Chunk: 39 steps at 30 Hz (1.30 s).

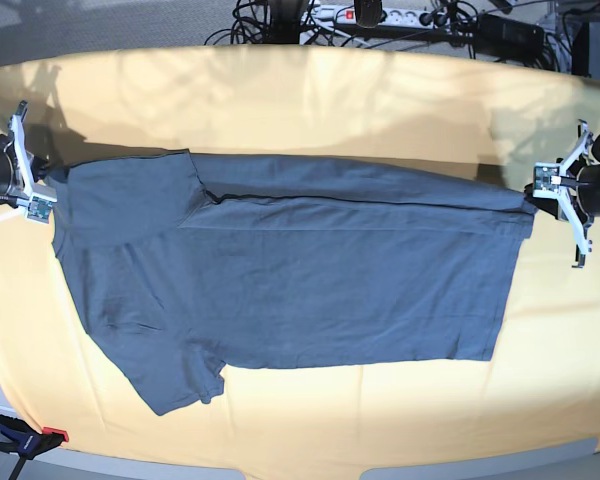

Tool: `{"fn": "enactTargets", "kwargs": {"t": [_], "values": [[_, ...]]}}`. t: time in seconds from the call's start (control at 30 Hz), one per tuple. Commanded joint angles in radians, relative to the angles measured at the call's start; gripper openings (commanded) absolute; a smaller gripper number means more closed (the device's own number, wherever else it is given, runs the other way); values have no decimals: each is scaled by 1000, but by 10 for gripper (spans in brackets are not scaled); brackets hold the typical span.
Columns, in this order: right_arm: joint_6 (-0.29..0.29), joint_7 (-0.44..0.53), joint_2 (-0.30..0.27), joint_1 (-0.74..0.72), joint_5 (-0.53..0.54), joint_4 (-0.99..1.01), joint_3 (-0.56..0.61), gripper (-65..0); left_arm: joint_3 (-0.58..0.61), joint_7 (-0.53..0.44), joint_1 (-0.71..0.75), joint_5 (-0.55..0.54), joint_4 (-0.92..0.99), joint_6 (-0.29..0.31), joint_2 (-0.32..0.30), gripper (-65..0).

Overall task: Fold the T-shirt properly
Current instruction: 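Drag the folded shirt away from the hem with both grippers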

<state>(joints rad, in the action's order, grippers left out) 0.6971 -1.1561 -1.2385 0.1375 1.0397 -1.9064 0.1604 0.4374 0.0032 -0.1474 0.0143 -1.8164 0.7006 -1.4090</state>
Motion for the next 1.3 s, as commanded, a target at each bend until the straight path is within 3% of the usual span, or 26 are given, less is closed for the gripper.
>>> {"fn": "enactTargets", "kwargs": {"t": [0.0,0.27,0.5,0.63,0.77,0.93,1.27], "values": [[1,-23,-36,-13,18,-10,-13,-650,-15,-24,-16,-9,-9,-2,-42,-650],[1,-80,-56,-13,113,-16,-13,-650,-15,-28,-16,-58,-58,-2,-102,-650],[1,-113,-55,-13,156,-107,-13,-650,-15,-21,-16,-80,-71,-2,-101,-650],[1,-100,-40,-12,105,-196,-13,-650,-15,-18,-16,-80,-71,-2,-100,-650],[1,6,13,54,-67,-219,-13,-650,-15,2,-16,-80,-70,-2,-90,-650],[-25,20,79,168,-188,-249,-13,-650,-15,4,-14,-98,-71,-2,-69,-650],[-60,22,69,342,-354,-351,-14,-650,-15,4,56,-109,-71,-2,-68,-650]]}}
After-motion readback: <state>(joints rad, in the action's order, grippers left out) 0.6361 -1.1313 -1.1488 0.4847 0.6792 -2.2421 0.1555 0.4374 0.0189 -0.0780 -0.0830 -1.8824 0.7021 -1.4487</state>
